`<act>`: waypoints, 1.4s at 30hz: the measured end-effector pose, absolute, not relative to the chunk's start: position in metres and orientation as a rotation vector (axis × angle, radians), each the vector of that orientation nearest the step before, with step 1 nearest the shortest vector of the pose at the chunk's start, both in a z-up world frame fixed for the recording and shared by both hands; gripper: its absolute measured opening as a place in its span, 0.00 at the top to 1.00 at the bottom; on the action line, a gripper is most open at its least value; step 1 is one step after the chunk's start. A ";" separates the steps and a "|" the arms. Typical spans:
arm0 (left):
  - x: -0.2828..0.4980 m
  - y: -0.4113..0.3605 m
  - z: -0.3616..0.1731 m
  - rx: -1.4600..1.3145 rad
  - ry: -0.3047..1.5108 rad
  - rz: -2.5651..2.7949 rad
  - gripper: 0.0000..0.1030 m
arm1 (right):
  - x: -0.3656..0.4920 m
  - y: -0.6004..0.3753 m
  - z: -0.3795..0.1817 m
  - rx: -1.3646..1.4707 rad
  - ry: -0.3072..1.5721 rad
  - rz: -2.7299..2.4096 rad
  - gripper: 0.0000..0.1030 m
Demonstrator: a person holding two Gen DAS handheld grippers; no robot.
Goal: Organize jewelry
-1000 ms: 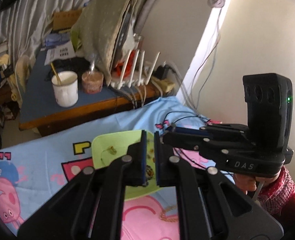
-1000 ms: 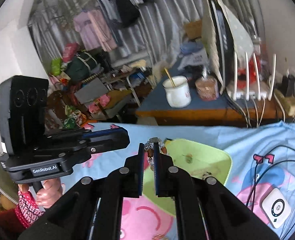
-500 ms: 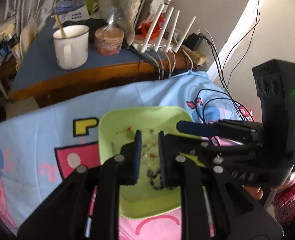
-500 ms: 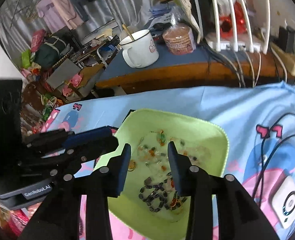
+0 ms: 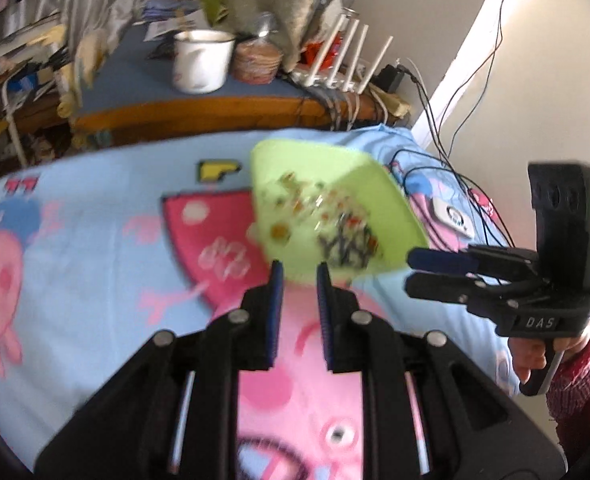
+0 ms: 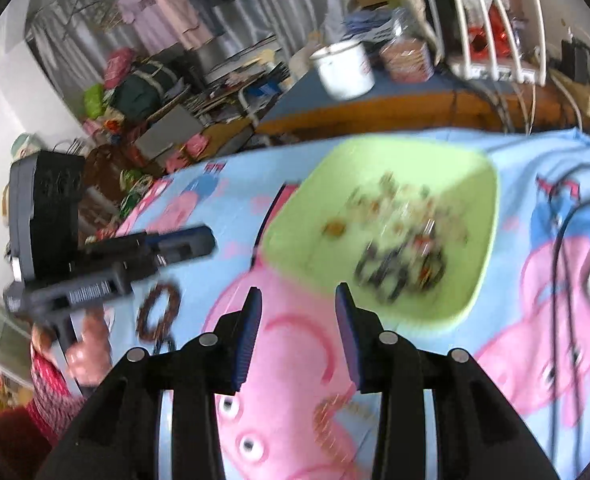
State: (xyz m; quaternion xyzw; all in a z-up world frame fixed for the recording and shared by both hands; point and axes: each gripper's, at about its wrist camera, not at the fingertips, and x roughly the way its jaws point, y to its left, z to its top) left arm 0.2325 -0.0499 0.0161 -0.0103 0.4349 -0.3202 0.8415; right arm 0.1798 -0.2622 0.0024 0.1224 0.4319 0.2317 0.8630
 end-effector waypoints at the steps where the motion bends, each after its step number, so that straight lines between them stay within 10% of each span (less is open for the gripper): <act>1: 0.225 -0.039 0.014 -0.029 0.922 -0.663 0.85 | 0.172 -0.258 -0.003 0.248 0.912 0.495 0.95; 19: 0.133 0.130 -0.024 -0.230 0.936 -0.425 0.84 | 0.106 -0.313 -0.060 0.286 0.920 0.277 1.00; 42: 0.105 0.060 -0.042 -0.204 0.972 -0.680 0.84 | 0.041 -0.181 -0.065 0.115 0.960 0.693 1.00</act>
